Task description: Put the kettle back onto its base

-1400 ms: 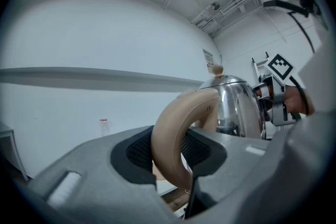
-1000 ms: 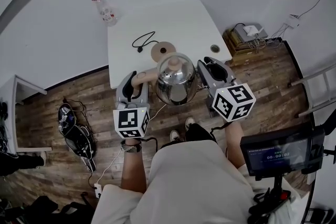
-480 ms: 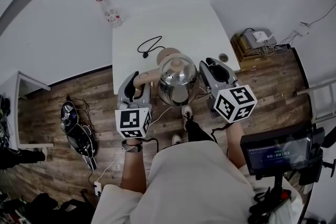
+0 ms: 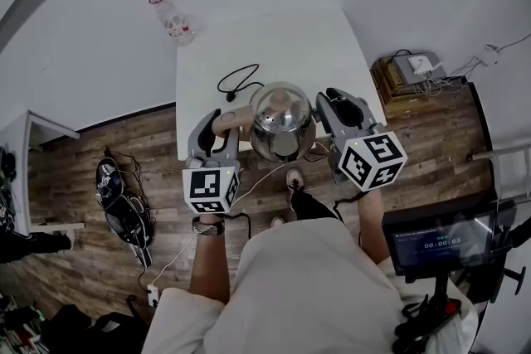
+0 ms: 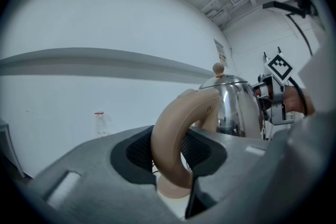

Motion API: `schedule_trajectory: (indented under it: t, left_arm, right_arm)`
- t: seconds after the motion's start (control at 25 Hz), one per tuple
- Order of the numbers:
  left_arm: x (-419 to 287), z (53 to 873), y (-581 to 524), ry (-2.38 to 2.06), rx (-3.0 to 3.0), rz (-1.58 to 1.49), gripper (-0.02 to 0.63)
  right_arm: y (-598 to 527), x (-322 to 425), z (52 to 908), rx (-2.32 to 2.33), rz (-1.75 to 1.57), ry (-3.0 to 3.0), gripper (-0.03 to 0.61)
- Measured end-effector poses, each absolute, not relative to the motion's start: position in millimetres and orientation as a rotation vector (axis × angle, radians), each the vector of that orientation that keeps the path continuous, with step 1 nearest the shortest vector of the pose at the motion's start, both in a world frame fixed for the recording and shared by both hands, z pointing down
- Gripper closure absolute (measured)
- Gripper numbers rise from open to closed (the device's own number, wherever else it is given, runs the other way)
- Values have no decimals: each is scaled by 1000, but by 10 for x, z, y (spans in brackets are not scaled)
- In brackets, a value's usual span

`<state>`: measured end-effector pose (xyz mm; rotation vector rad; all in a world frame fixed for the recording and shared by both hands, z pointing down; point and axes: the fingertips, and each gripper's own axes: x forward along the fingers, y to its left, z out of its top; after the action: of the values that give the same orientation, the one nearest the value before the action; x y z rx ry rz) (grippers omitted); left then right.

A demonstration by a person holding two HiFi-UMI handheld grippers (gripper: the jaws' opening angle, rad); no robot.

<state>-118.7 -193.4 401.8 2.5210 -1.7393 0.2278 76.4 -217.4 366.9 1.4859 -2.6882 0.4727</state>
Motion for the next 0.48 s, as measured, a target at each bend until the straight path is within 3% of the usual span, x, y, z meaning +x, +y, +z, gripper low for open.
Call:
schedule_trajectory:
  t: [0.48]
  left_arm:
    - [-1229, 4348, -2107, -1760, 2461, 224, 479]
  right_arm:
    - [-2416, 698, 3942, 1409, 466, -2686, 492]
